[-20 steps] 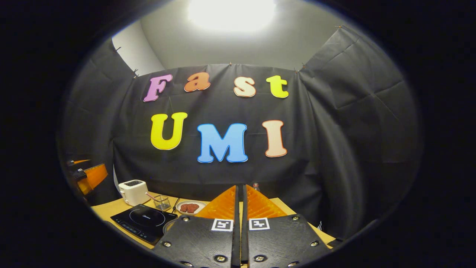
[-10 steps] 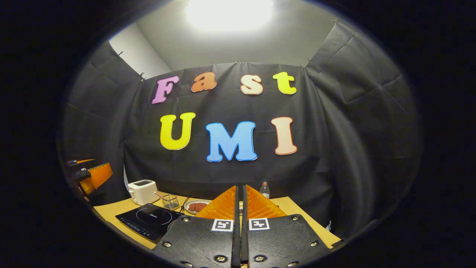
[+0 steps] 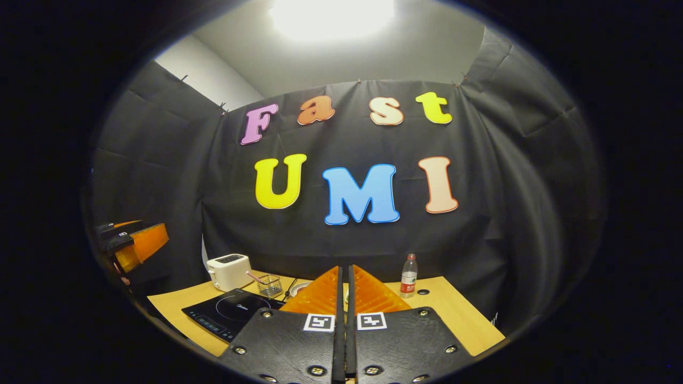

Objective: First push the handle of the pot to place it horizontally, then grasp the pot with both hands and set it on the induction cooktop.

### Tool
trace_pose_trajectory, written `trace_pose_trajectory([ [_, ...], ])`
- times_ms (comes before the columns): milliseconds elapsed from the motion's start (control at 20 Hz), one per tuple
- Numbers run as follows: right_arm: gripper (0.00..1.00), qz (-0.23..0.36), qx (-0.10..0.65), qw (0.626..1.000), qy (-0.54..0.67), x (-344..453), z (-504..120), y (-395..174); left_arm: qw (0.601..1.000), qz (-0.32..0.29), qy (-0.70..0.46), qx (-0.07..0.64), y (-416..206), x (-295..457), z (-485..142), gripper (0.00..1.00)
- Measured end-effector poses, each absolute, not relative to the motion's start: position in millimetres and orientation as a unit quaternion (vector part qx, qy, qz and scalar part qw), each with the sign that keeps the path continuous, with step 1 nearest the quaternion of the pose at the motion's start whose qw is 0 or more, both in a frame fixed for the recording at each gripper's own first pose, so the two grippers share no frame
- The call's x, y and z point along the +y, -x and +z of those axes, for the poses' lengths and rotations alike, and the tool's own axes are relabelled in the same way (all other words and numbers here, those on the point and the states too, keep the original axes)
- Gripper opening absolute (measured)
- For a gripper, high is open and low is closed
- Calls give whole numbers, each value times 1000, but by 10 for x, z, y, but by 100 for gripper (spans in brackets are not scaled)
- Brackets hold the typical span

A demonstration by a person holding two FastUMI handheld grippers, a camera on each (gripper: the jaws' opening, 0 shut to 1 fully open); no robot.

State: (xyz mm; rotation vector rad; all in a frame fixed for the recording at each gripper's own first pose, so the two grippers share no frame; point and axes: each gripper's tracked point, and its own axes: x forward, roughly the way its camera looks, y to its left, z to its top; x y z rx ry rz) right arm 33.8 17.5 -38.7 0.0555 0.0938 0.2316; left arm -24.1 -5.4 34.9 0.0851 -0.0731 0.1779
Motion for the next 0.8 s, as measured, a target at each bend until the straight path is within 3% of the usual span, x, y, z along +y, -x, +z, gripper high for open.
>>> trace_pose_trajectory([
  [800,1,228,173,958,-3,1368,-1309,-564,992,122,-27,-26,-161,772,212,99],
])
